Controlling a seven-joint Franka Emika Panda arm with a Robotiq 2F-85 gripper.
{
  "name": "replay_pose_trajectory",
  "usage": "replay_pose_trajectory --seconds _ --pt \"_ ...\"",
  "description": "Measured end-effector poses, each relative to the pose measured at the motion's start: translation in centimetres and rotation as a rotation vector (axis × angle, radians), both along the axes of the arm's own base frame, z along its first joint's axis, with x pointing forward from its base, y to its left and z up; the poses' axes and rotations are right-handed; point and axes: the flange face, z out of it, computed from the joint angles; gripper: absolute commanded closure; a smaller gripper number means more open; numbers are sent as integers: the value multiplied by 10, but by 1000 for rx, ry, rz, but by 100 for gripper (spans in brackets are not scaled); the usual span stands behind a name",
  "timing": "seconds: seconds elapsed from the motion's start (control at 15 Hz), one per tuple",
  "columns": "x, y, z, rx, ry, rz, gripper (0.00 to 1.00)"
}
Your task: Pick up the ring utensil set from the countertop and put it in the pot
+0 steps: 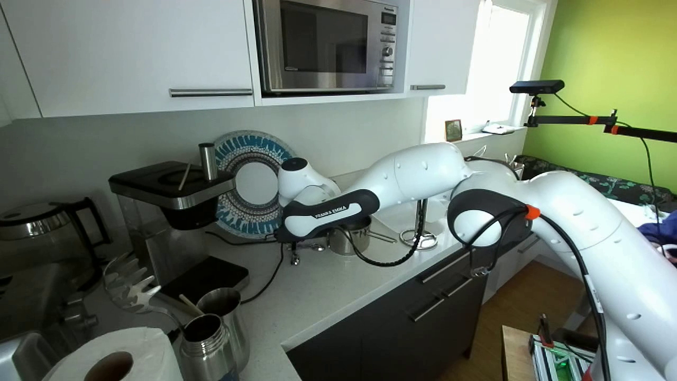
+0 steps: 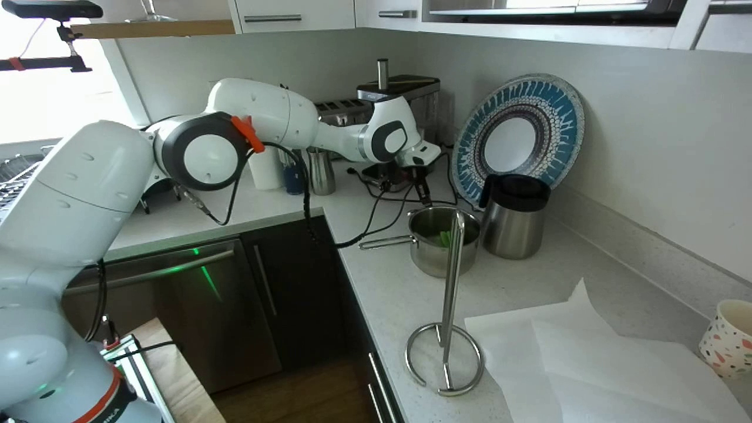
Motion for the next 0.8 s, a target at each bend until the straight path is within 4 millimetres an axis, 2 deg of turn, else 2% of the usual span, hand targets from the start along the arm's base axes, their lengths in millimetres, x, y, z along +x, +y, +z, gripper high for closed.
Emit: replay_pose_trajectory --seconds 0.2,0.27,0.33,0.4,0.53,0.8 --pt "-7 -22 44 -20 -26 35 100" --pt "-10 -31 61 -27 -41 39 74" --pt "-14 -39 75 -26 -49 42 73" --pt "-18 -44 84 -23 -42 46 67" --pt "-25 -45 85 -7 -1 54 51" --pt "-29 -26 53 55 63 67 22"
